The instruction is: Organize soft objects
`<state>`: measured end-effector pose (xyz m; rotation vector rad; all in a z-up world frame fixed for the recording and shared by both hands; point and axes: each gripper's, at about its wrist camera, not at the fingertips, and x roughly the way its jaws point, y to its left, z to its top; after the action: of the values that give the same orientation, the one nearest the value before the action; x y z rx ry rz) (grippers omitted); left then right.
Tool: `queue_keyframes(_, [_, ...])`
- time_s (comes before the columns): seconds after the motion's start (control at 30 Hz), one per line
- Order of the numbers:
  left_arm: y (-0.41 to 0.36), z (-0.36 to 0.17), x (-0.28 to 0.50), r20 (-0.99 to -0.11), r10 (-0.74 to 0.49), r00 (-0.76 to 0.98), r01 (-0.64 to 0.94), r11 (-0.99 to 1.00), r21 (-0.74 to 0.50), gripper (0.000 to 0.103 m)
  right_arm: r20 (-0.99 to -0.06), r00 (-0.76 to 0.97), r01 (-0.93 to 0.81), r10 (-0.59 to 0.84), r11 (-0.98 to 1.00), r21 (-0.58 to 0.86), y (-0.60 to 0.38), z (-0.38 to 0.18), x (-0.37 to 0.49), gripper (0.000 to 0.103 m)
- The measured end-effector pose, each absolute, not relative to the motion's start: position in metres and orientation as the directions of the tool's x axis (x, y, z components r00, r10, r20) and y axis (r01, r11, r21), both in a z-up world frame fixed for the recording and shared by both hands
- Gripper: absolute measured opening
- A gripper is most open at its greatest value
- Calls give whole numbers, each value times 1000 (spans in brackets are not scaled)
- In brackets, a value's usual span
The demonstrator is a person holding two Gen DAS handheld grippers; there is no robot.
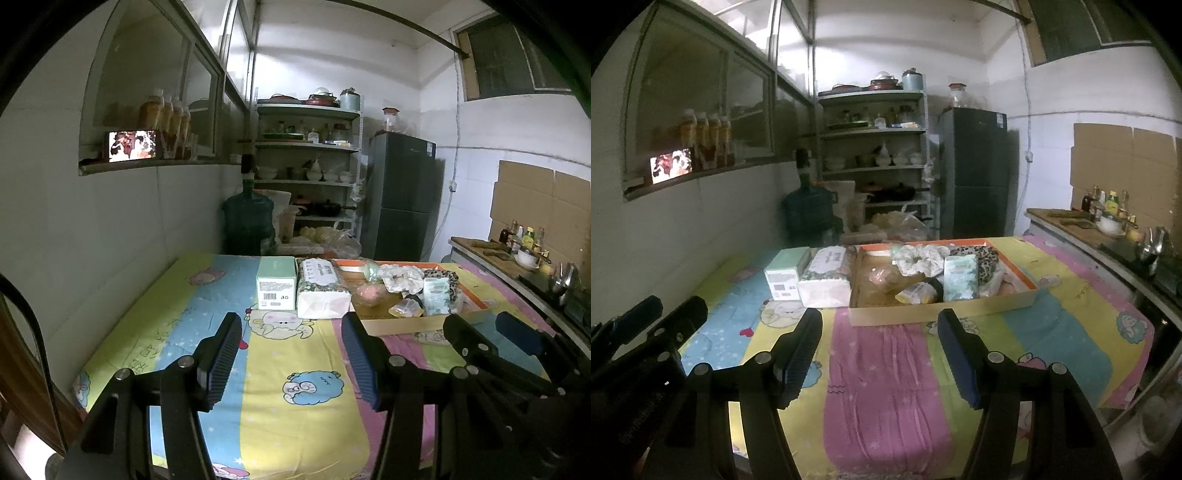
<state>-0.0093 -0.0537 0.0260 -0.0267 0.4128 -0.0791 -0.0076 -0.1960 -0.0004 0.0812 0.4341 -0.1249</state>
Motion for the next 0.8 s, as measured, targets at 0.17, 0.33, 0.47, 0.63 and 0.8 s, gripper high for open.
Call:
queue_keyframes(0.17, [-55,26,-10,-400,-82,913,71,997,-41,56,-425,899,135,-100,989,55,-195,0,-8,67])
queue_keyframes(0.33, [-54,25,-10,-402,-77,913,64,997,-46,56,-430,898,127,-91,990,56,-194,1,-8,67])
queue_keyframes(0.47, [-53,24,-10,-404,-76,912,63,997,-46,56,-436,896,124,-85,990,62,-195,1,-7,67])
queue_keyframes(0.63, [-53,23,-10,-406,-78,911,65,997,-46,56,-435,896,128,-88,990,63,-195,1,-7,67])
queue_keyframes(0.8, [-51,23,-8,-409,-74,909,59,997,-49,56,-438,895,124,-85,990,61,-196,0,-7,67])
